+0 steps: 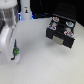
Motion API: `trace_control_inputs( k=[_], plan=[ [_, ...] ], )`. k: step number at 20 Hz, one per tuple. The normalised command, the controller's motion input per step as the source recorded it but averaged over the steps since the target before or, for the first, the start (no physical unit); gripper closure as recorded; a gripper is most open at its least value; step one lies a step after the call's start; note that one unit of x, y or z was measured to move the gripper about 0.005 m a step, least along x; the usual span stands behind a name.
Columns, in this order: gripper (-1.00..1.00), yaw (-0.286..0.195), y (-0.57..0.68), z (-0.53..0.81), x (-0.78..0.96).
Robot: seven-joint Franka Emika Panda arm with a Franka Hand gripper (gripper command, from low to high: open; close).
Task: Open the kcup holder, insert the kcup into the holder, and close the kcup holder
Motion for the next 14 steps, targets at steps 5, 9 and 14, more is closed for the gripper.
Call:
trace_control_inputs(
  k=[5,9,14],
  plan=[
    [1.00,0.011,0.49,0.86,0.07],
    [1.00,0.013,0.62,0.78,0.07],
    [1.00,0.008,0.70,0.71,0.07]
  ],
)
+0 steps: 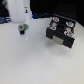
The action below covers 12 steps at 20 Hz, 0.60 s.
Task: Open the kcup holder, insert the kcup into the holder, and close the kcup holder
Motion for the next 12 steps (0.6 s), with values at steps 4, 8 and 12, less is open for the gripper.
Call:
trace_control_inputs(
  k=[4,8,12],
  plan=[
    [1.00,0.007,0.71,0.54,0.09],
    [1.00,0.008,0.69,0.30,0.11],
    [1.00,0.019,0.66,0.22,0.09]
  ],
)
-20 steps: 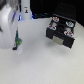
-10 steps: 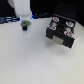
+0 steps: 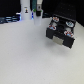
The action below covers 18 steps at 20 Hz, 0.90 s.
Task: Open the kcup holder, insert the kcup into the holder, and close the kcup holder
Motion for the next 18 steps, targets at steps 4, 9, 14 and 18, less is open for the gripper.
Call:
trace_control_inputs(
  k=[4,9,14,18],
  plan=[
    [1.00,0.010,0.69,0.24,0.10],
    [1.00,0.013,0.68,0.24,0.07],
    [1.00,0.024,0.66,0.19,0.02],
    [1.00,0.027,0.65,0.10,0.02]
  ],
)
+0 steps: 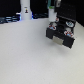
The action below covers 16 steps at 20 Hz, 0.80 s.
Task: Open the kcup holder, insert the kcup into the holder, and close the kcup holder
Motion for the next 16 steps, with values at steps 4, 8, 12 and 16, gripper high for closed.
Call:
trace_control_inputs(
  k=[4,8,12,16],
  plan=[
    [1.00,0.031,0.65,0.03,-0.02],
    [1.00,0.034,0.64,0.00,0.02],
    [1.00,0.047,0.62,-0.02,0.07],
    [1.00,0.065,0.49,-0.10,0.05]
  ],
)
